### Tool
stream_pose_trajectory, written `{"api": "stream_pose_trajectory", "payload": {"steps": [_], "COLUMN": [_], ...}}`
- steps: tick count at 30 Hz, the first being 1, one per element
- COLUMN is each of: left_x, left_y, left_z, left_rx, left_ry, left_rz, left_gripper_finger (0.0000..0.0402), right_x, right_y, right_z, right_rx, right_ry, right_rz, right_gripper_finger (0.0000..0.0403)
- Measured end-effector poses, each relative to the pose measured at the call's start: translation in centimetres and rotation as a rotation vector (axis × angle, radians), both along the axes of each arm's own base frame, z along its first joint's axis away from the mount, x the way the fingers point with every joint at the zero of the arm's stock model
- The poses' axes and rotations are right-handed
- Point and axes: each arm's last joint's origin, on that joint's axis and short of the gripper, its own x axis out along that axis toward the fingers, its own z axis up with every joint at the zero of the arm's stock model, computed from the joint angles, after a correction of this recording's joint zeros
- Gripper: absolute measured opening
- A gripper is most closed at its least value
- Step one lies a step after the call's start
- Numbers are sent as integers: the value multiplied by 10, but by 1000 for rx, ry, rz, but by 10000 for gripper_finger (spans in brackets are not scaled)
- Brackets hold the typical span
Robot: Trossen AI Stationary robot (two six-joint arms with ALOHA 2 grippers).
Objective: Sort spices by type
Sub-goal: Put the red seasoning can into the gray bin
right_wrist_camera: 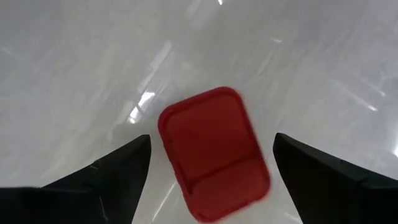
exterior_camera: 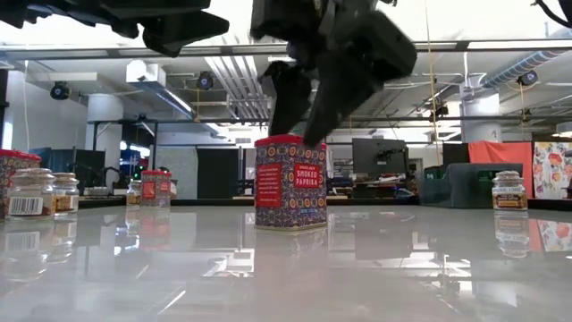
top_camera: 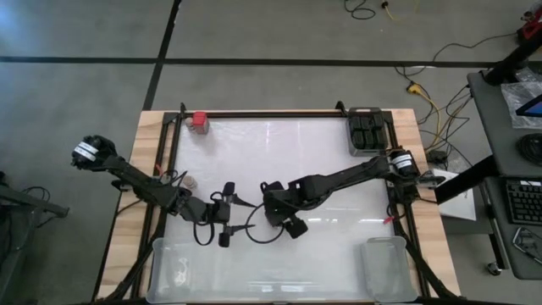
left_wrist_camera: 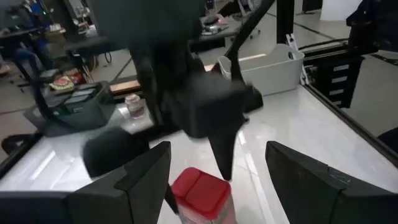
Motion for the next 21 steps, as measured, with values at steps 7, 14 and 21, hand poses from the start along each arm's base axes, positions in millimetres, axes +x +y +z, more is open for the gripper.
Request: {"api": "stream_pose_trajectory", "payload": {"steps": [7,14,21], "left_x": [2,7,7], "left_y": [5,18,28], "left_z": [0,1,-4], "left_rx": [41,64,87], "left_ry": [-3,-6,35], "left_rz": [14,83,281], "left_gripper_finger": [247,247,247], "right_x": [4,4,2], "right_y": [-1,-3,-1], "right_z": [-16,-14,-12], "right_rx": [-2,28,86], "right_ry": [39,43,67], "right_rz": [-24,-99,-243], "right_gripper_finger": [302,259,212]}}
